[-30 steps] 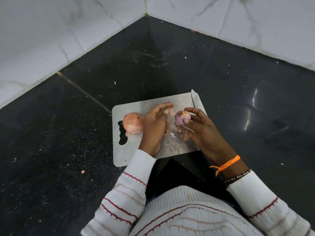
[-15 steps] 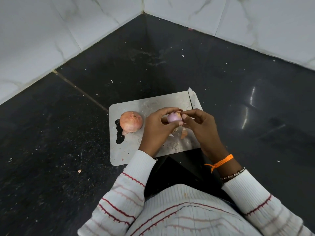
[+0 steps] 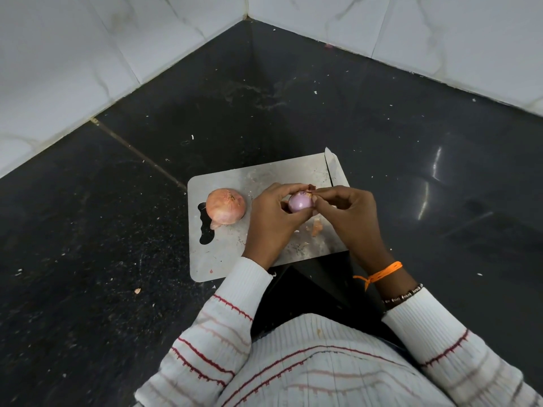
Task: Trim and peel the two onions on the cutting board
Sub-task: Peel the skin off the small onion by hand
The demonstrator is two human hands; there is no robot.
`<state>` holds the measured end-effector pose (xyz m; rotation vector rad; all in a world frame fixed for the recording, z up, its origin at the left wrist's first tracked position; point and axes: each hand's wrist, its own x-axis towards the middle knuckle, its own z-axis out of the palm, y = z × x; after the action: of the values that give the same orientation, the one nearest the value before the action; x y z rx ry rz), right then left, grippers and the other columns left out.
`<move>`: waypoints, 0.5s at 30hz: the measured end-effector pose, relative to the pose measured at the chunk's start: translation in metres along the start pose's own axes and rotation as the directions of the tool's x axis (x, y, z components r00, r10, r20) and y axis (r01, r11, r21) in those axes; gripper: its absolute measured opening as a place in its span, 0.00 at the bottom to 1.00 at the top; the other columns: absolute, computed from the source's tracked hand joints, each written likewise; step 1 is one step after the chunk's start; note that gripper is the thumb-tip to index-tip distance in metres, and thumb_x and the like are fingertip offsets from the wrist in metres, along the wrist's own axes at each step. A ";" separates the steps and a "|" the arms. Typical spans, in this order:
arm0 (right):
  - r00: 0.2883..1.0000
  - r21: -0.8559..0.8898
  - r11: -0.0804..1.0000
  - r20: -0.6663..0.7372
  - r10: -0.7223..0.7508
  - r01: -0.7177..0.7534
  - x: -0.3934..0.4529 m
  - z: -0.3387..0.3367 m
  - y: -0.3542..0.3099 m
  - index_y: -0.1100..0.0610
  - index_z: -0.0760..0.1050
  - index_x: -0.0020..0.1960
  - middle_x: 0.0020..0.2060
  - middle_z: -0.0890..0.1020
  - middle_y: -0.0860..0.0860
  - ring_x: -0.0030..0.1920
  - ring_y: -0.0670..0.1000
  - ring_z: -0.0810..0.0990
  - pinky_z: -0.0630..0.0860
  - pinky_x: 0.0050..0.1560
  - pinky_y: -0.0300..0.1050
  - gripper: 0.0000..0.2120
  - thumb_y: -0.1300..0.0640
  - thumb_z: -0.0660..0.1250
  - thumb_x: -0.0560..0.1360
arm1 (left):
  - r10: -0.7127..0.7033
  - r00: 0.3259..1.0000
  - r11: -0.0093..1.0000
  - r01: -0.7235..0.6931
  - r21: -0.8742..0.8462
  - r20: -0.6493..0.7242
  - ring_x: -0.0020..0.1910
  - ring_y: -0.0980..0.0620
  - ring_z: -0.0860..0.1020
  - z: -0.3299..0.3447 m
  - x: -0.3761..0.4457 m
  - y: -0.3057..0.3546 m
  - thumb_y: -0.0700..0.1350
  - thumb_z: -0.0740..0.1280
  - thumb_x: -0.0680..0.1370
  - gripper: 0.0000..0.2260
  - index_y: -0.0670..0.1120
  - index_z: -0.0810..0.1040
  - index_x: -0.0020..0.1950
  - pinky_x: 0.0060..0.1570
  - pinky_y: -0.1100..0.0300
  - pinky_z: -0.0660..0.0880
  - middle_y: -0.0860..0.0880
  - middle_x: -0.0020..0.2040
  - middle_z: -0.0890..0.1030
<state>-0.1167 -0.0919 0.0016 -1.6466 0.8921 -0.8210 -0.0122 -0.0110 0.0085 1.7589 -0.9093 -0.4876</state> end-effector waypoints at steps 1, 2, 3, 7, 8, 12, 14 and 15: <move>1.000 0.003 1.000 0.005 -0.008 0.008 0.000 0.000 0.000 0.57 0.82 0.44 0.38 0.84 0.49 0.43 0.44 0.83 0.79 0.48 0.37 0.06 0.65 0.71 0.70 | 0.001 1.000 1.000 -0.001 0.002 -0.004 0.51 0.51 0.80 0.000 0.000 0.000 0.41 0.74 0.71 0.15 0.44 0.82 0.57 0.51 0.59 0.80 0.48 0.53 0.82; 1.000 0.005 1.000 0.009 -0.014 0.014 0.000 0.000 0.001 0.56 0.82 0.45 0.38 0.84 0.49 0.43 0.45 0.83 0.79 0.49 0.38 0.06 0.65 0.71 0.70 | 0.001 1.000 1.000 -0.001 0.004 -0.008 0.50 0.51 0.80 0.001 0.000 0.000 0.41 0.74 0.71 0.15 0.44 0.81 0.57 0.50 0.60 0.80 0.48 0.52 0.82; 1.000 0.004 1.000 0.012 -0.018 0.018 0.000 0.000 0.001 0.56 0.82 0.45 0.38 0.84 0.48 0.44 0.45 0.83 0.79 0.49 0.38 0.07 0.65 0.71 0.70 | 0.004 1.000 1.000 -0.004 0.008 -0.013 0.50 0.52 0.80 0.001 0.000 0.000 0.42 0.74 0.71 0.15 0.44 0.82 0.57 0.50 0.62 0.79 0.48 0.52 0.82; 1.000 0.009 1.000 0.010 -0.009 0.009 0.002 0.001 0.003 0.56 0.82 0.45 0.38 0.84 0.49 0.43 0.45 0.83 0.79 0.49 0.40 0.07 0.66 0.71 0.70 | 0.010 1.000 1.000 -0.010 0.013 -0.020 0.49 0.53 0.80 0.002 0.000 0.000 0.42 0.73 0.71 0.14 0.45 0.82 0.57 0.48 0.67 0.78 0.48 0.52 0.82; 1.000 0.005 1.000 0.008 -0.010 0.010 0.002 0.001 0.003 0.56 0.82 0.45 0.38 0.84 0.49 0.43 0.46 0.83 0.79 0.49 0.40 0.07 0.66 0.71 0.70 | 0.008 1.000 1.000 -0.007 0.013 -0.021 0.49 0.53 0.80 0.003 0.001 0.000 0.42 0.73 0.72 0.14 0.45 0.82 0.56 0.48 0.66 0.79 0.48 0.52 0.82; 0.999 -0.067 0.997 0.000 -0.039 0.039 0.002 0.001 0.004 0.55 0.82 0.44 0.37 0.83 0.46 0.42 0.45 0.83 0.79 0.48 0.39 0.06 0.64 0.71 0.69 | -0.004 1.000 1.000 0.004 0.001 -0.026 0.49 0.51 0.80 0.004 0.001 -0.001 0.41 0.74 0.71 0.14 0.44 0.82 0.57 0.49 0.58 0.80 0.48 0.51 0.82; 0.998 -0.096 0.994 -0.029 -0.061 0.058 0.003 0.001 0.005 0.56 0.82 0.42 0.35 0.82 0.46 0.39 0.43 0.82 0.79 0.46 0.38 0.06 0.65 0.71 0.69 | -0.002 1.000 1.000 0.002 -0.010 -0.012 0.49 0.51 0.80 0.005 0.001 -0.002 0.40 0.74 0.71 0.14 0.44 0.82 0.57 0.49 0.57 0.81 0.48 0.51 0.82; 0.997 -0.101 0.993 -0.045 -0.066 0.061 0.003 0.001 0.005 0.58 0.82 0.41 0.34 0.82 0.46 0.38 0.43 0.82 0.79 0.45 0.38 0.05 0.66 0.70 0.69 | -0.002 1.000 1.000 0.002 -0.015 -0.004 0.49 0.51 0.80 0.005 0.001 -0.002 0.40 0.74 0.71 0.14 0.44 0.82 0.56 0.49 0.56 0.81 0.48 0.51 0.82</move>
<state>-0.1146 -0.0949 -0.0036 -1.7558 0.9311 -0.8758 -0.0144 -0.0141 0.0050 1.7463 -0.8994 -0.4912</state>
